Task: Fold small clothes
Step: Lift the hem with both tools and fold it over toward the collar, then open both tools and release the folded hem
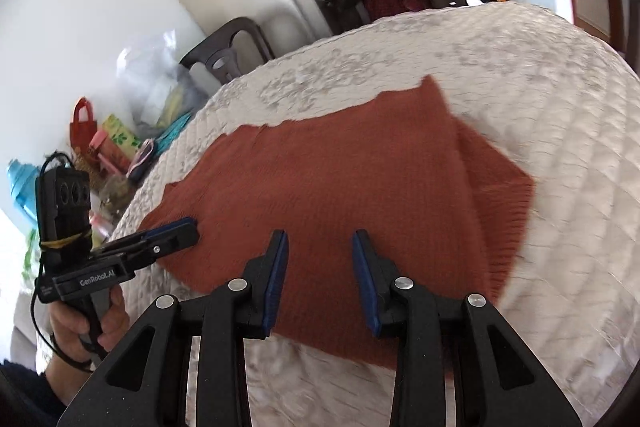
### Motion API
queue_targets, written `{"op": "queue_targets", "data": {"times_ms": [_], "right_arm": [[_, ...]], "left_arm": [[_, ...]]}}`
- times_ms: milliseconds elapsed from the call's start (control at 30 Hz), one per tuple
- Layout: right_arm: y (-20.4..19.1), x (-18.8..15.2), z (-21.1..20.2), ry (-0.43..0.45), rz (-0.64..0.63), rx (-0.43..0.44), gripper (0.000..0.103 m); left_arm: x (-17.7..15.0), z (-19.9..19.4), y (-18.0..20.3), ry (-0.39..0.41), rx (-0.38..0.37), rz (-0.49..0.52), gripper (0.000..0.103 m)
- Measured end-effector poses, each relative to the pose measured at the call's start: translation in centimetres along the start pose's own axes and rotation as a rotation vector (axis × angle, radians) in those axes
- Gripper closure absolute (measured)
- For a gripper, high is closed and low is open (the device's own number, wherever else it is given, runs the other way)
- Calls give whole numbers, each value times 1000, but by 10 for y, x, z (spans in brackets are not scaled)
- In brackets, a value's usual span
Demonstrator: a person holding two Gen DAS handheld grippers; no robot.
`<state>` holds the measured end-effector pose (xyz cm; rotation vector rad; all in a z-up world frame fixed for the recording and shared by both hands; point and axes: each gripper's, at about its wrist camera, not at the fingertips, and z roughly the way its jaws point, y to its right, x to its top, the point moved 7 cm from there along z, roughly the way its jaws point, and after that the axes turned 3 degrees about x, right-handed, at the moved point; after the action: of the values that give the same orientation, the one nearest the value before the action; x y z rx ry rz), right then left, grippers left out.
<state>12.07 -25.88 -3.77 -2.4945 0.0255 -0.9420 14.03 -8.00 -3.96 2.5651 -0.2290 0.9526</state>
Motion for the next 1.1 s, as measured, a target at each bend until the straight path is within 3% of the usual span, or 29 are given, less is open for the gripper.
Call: {"op": "queue_targets", "data": {"times_ms": [133,367,567,667,733,967,1100], "right_arm": [[20,-7,-20,39,100,39,72],[21,-11,-27,39,113,23,74],[12,-6,-40,66,53,-41,73],[28,-10,-38,47,63,-101,74],[38,-13,-38,47,105,-90,85],[17,-9,-40,40,40,-101,87],[-18,-10,-27,16,-51,-45,86]], "left_arm": [[-2,-2,-1,2,-4,-7,59],[-1,-8,-3,4,16,-9,59],[1,-32,-35,63,131,-42,59],[-6,-32,-56,40,173,-79,60],[-10,-33,-58,48,156,-82,60],[-7,-33,-44,42,228,-46,60],[-9,-27,-6,27,181,31,59]]}}
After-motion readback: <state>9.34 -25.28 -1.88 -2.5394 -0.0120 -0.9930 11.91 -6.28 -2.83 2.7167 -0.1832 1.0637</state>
